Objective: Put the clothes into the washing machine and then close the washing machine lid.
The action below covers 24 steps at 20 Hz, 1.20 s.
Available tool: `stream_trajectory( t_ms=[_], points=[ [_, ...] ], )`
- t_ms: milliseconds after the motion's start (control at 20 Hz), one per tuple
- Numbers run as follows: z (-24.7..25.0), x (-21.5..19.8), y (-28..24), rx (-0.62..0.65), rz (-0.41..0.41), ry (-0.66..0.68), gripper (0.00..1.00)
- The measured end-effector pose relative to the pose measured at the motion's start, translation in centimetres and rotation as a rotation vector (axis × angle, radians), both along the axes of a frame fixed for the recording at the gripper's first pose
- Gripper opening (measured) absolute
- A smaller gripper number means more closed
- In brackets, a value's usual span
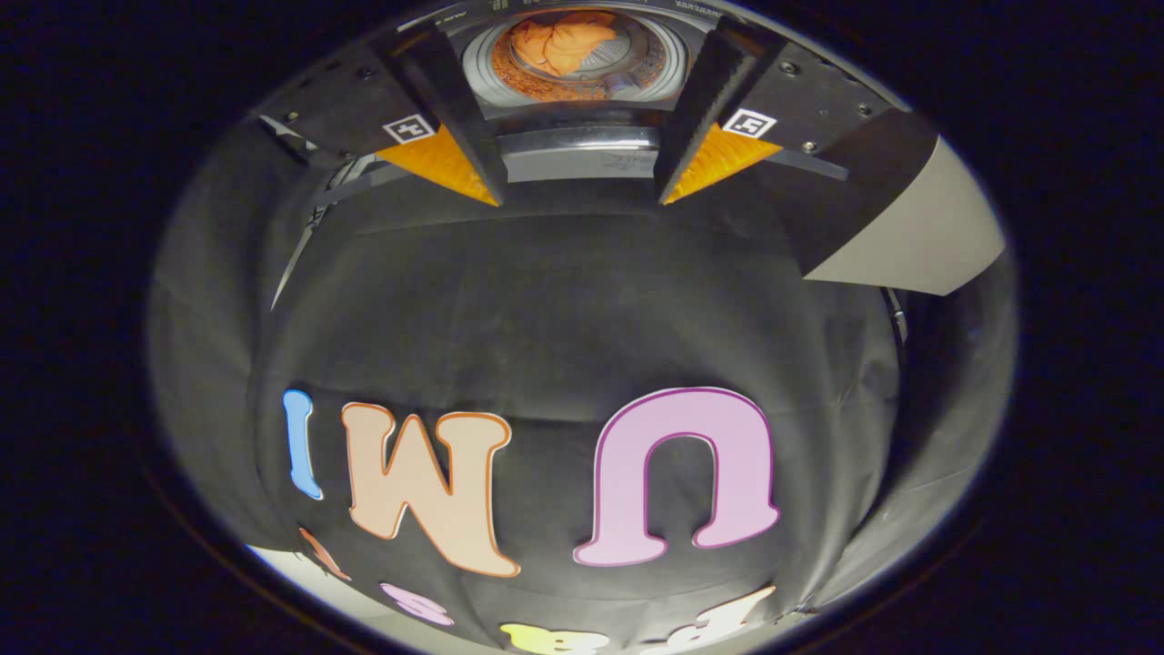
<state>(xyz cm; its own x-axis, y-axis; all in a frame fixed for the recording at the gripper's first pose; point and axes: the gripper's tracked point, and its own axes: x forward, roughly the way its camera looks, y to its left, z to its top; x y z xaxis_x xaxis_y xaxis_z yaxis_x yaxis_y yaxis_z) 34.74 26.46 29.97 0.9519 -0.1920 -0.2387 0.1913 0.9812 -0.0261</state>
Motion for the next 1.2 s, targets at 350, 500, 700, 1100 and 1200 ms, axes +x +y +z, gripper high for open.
stream_trajectory(
  t_ms=[350, 500, 700, 1100, 1200],
  points=[
    [0.7, -4.3, 1.1, 0.006, 0.024, -0.049, 0.98],
    [0.4, -5.5, 1.1, 0.007, 0.031, -0.046, 0.98],
    [1.0, -5.7, 0.6, 0.039, 0.02, -0.07, 0.98],
    [5.4, 3.0, 1.1, 0.056, 0.026, -0.125, 0.98],
    [6.0, 6.8, 1.3, 0.088, 0.027, -0.126, 0.98]
  ],
)
